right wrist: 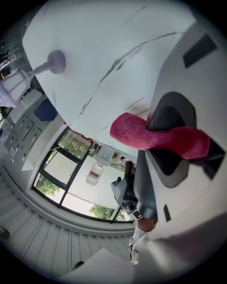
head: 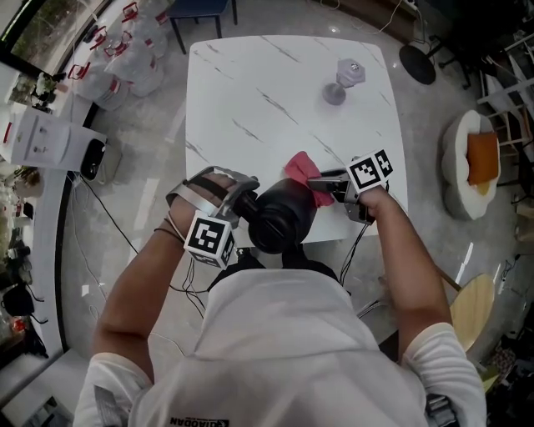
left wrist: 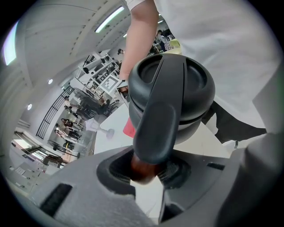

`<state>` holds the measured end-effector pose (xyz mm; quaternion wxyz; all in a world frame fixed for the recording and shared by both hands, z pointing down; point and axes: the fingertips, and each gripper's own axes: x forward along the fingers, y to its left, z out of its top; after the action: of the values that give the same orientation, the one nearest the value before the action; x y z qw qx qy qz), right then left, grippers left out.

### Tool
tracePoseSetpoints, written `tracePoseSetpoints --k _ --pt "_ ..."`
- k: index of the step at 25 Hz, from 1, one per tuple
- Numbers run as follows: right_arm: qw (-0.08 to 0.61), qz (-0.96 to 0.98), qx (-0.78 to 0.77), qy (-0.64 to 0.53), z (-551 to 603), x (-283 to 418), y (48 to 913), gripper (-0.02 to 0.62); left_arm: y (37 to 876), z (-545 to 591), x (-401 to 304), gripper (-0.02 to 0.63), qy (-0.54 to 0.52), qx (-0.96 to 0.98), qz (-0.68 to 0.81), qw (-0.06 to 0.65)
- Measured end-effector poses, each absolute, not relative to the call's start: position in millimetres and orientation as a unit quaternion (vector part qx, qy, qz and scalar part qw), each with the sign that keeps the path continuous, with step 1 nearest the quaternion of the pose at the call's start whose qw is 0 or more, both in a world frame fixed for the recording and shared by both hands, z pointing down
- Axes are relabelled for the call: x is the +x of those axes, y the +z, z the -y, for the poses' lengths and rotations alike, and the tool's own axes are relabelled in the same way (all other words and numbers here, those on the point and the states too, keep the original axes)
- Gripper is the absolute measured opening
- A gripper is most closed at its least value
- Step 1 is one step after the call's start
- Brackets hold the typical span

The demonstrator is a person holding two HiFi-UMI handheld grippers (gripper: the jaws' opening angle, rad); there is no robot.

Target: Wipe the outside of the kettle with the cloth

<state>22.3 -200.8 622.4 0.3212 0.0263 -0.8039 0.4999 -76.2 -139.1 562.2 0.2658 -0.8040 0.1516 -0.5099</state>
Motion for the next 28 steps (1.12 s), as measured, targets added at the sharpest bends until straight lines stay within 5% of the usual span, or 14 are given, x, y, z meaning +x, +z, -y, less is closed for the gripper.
tracePoseSetpoints --k 15,20,28 --pt "0.363 0.813 0.103 0.443 224.5 49.5 628.8 0.118 555.9 138.5 -61.7 0.115 -0.525 -0.786 -0.134 0.297" --pt "0.342 0.856 -0.022 0.388 202.7 10.4 542.6 0.120 554.6 144.1 -60.7 0.115 -0.547 -0.766 -0.126 0.312" --pt "0.399 0.839 -0.206 0.307 141.4 -25.1 478.1 0.120 554.3 145.4 -58.6 0.115 -0.552 -0.766 -0.129 0.302"
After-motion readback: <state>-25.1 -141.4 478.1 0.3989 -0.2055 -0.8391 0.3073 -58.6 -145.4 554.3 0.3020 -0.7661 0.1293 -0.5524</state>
